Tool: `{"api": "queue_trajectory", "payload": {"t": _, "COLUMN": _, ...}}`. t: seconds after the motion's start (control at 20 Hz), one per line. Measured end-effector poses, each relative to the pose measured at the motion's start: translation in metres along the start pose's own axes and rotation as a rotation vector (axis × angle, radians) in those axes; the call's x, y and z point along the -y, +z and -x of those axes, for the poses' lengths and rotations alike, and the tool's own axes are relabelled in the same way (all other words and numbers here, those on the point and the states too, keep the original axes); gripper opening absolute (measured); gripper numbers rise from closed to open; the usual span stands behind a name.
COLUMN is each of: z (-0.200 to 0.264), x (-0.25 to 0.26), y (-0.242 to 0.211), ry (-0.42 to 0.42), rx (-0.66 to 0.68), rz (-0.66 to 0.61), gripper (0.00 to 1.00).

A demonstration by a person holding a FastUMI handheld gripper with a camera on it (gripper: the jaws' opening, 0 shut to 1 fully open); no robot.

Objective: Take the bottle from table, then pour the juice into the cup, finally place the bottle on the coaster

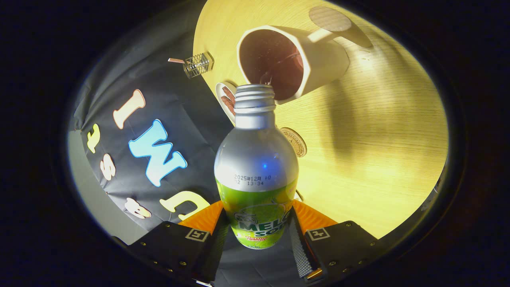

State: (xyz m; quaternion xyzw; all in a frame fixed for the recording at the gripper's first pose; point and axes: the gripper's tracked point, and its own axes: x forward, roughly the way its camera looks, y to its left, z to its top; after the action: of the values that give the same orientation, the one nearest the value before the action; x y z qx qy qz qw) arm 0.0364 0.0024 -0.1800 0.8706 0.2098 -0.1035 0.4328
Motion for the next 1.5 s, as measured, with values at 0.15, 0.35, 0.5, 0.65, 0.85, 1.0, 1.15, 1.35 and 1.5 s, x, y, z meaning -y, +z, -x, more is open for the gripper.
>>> {"api": "queue_trajectory", "payload": {"t": 0.15, "z": 0.001, "x": -0.004, "y": -0.003, "ry": 0.007, "rx": 0.001, "rz": -0.026, "gripper": 0.74}}
{"api": "queue_trajectory", "payload": {"t": 0.35, "z": 0.000, "x": -0.008, "y": -0.005, "ry": 0.013, "rx": -0.004, "rz": -0.040, "gripper": 0.74}}
{"api": "queue_trajectory", "payload": {"t": 0.5, "z": 0.001, "x": -0.007, "y": -0.005, "ry": 0.011, "rx": -0.008, "rz": -0.041, "gripper": 0.74}}
{"api": "queue_trajectory", "payload": {"t": 0.65, "z": 0.004, "x": -0.009, "y": -0.006, "ry": 0.012, "rx": -0.008, "rz": -0.048, "gripper": 0.74}}
{"api": "queue_trajectory", "payload": {"t": 0.85, "z": 0.006, "x": -0.008, "y": -0.004, "ry": 0.015, "rx": 0.000, "rz": -0.045, "gripper": 0.74}}
{"api": "queue_trajectory", "payload": {"t": 1.0, "z": 0.006, "x": -0.006, "y": -0.003, "ry": 0.012, "rx": 0.005, "rz": -0.039, "gripper": 0.74}}
{"api": "queue_trajectory", "payload": {"t": 1.15, "z": 0.009, "x": -0.004, "y": 0.003, "ry": 0.003, "rx": 0.026, "rz": -0.020, "gripper": 0.74}}
{"api": "queue_trajectory", "payload": {"t": 1.35, "z": 0.006, "x": 0.005, "y": 0.009, "ry": -0.009, "rx": 0.051, "rz": 0.032, "gripper": 0.74}}
{"api": "queue_trajectory", "payload": {"t": 1.5, "z": 0.003, "x": 0.020, "y": 0.013, "ry": -0.046, "rx": 0.072, "rz": 0.122, "gripper": 0.74}}
